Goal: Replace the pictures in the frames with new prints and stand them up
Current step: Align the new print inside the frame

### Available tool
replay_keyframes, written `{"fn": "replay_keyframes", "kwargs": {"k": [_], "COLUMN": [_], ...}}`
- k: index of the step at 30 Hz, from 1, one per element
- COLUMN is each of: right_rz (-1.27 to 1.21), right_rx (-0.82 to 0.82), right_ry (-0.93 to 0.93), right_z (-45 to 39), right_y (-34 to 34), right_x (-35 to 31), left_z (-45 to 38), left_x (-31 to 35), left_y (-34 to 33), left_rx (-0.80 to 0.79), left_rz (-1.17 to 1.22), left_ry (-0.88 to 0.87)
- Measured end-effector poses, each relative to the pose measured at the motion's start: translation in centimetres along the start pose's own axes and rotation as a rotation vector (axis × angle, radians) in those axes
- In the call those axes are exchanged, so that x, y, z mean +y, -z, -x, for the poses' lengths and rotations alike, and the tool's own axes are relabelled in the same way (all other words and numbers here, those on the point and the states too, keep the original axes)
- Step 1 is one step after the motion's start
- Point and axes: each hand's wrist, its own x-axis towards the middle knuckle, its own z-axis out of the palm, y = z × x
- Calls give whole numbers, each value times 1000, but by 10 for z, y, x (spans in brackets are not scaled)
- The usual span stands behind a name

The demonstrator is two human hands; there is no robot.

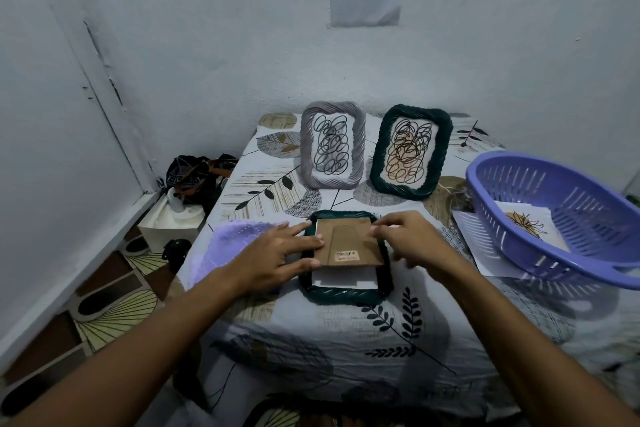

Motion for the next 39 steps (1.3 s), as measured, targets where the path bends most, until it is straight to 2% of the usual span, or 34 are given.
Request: {"fn": "replay_keyframes", "kwargs": {"k": [2, 5, 7, 10, 14, 18, 25, 29, 32, 39], "right_rz": [181, 161, 228, 275, 332, 337, 260, 311, 312, 280], "right_rx": [115, -45, -173, -259, -225, -213, -139, -200, -224, -243], "right_ry": [147, 246, 242, 217, 239, 264, 301, 315, 303, 287], "right_z": [-3, -2, 1, -2, -2, -2, -3, -2, -3, -5], "right_y": [9, 12, 10, 2, -7, -7, 0, 2, 1, -1], "right_x": [4, 7, 10, 20, 26, 28, 32, 38, 42, 47], "left_z": [1, 2, 4, 8, 9, 5, 10, 12, 11, 10], "left_x": [0, -1, 1, 7, -1, -6, -7, 5, 8, 13], "left_y": [-1, -5, -7, -8, -17, -16, -16, -14, -15, -15], "left_rx": [1, 37, 61, 30, 40, -17, 157, 169, 173, 182], "left_rz": [-21, -29, -47, -93, -158, -141, 112, 301, 409, 475], "left_ry": [-13, -87, -111, -78, -136, -106, 62, 59, 128, 200]}}
